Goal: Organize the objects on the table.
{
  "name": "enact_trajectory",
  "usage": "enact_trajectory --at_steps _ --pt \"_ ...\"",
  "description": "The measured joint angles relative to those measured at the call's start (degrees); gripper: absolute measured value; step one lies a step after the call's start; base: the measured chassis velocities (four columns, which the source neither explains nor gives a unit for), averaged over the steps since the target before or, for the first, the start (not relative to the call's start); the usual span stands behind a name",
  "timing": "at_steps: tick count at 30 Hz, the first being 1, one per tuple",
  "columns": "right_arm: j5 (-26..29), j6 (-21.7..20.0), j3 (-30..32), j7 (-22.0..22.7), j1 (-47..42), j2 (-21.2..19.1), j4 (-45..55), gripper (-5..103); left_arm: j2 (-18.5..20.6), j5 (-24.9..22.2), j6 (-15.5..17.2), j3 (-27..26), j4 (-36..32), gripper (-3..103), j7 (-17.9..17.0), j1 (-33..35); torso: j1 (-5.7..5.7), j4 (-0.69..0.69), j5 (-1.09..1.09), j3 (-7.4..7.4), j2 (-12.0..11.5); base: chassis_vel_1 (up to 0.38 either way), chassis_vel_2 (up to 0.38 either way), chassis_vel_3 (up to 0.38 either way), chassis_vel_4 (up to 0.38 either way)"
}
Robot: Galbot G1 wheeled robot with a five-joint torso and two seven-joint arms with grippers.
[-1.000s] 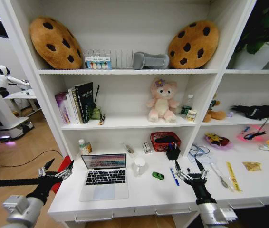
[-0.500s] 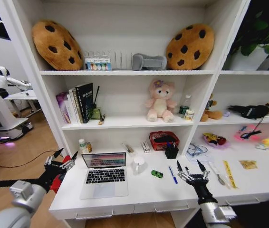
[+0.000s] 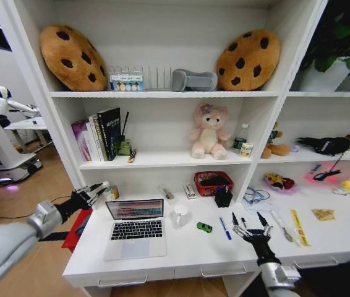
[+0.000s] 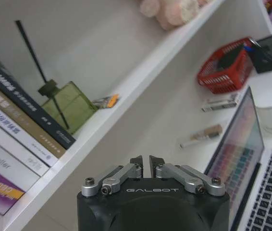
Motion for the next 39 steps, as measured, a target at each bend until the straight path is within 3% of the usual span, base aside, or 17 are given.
enact_trajectory --at_steps 4,7,16,23,25,26,27,28,29,30,32,36,37,39 --pt "0.0 0.45 0.27 -0.15 0.02 0.49 -1.82 100 4.74 1.57 -1.68 3.03 2.36 1 4.13 -1.89 0.0 0.0 -0.01 0.0 0.0 0.0 0.0 0.0 0.0" --pt "-0.02 0.72 0.51 -0.28 0.07 0.53 -2.44 100 6.81 2.2 -1.91 4.5 2.64 0 6.43 -2.52 -0.01 0.0 0.0 0.0 0.0 0.0 0.0 0.0 0.0" --pt "-0.05 0.76 1.02 -0.29 0.47 0.22 -2.46 100 12.07 1.71 -1.79 4.4 5.2 0 9.1 -3.08 0.0 0.0 0.0 0.0 0.0 0.0 0.0 0.0 0.0" --pt "-0.62 0.82 1.08 -0.3 0.05 0.55 -2.38 100 12.96 2.09 -1.8 4.27 6.95 0 9.25 -3.07 -0.01 0.01 -0.01 -0.01 0.0 0.0 0.0 0.0 0.0" --pt "-0.78 0.8 0.91 -0.28 0.12 0.59 -2.28 100 11.74 2.09 -1.17 7.7 6.78 0 7.97 -5.41 -0.01 -0.01 0.05 -0.01 0.0 0.0 0.0 0.0 0.0" --pt "-0.86 0.74 0.87 -0.25 0.15 0.59 -2.17 100 10.22 2.29 -0.77 12.07 7.1 0 7.91 -7.97 -0.02 0.0 0.08 -0.01 0.01 0.0 0.0 0.0 0.0" --pt "-0.86 0.74 0.87 -0.25 0.15 0.59 -2.17 100 10.22 2.29 -0.77 12.07 7.1 0 7.91 -7.97 -0.02 0.0 0.08 -0.01 0.01 0.0 0.0 0.0 0.0" --pt "-0.91 0.58 0.87 -0.14 0.1 0.55 -2.0 100 6.79 3.63 -0.42 21.61 8.71 0 8.84 -13.81 -0.02 0.03 -0.04 -0.01 0.01 0.0 0.0 0.0 0.0" --pt "-0.91 0.58 0.87 -0.14 0.1 0.55 -2.0 100 6.79 3.63 -0.42 21.61 8.71 0 8.84 -13.81 -0.02 0.03 -0.04 -0.01 0.01 0.0 0.0 0.0 0.0" --pt "-0.92 0.38 0.92 -0.03 0.02 0.43 -1.73 100 3.96 4.58 -0.33 29.29 10.25 0 9.9 -21.35 -0.01 0.08 -0.18 0.0 0.0 0.0 0.0 0.0 0.0" --pt "-0.8 0.03 1.22 0.16 -0.23 0.05 -1.32 100 1.28 4.74 0.98 37.32 10.53 0 10.36 -32.38 -0.02 0.0 0.09 -0.01 0.0 0.0 0.0 0.0 0.0" --pt "-0.58 -0.06 1.73 0.26 -0.48 -0.29 -1.24 100 0.32 6.02 1.81 40.01 9.33 0 11.41 -37.63 0.0 -0.05 -0.07 0.0 0.01 0.0 0.0 0.0 0.0" --pt "-0.56 -0.06 1.76 0.26 -0.5 -0.31 -1.5 100 0.49 7.33 1.94 39.5 8.77 0 12.3 -38.06 -0.01 -0.04 0.04 -0.01 0.0 0.0 0.0 0.0 0.0" --pt "-0.56 -0.05 1.76 0.27 -0.5 -0.31 -1.85 100 0.92 8.37 1.94 37.82 8.55 0 13.2 -37.45 -0.01 -0.03 0.05 0.0 0.0 0.0 0.0 0.0 0.0"
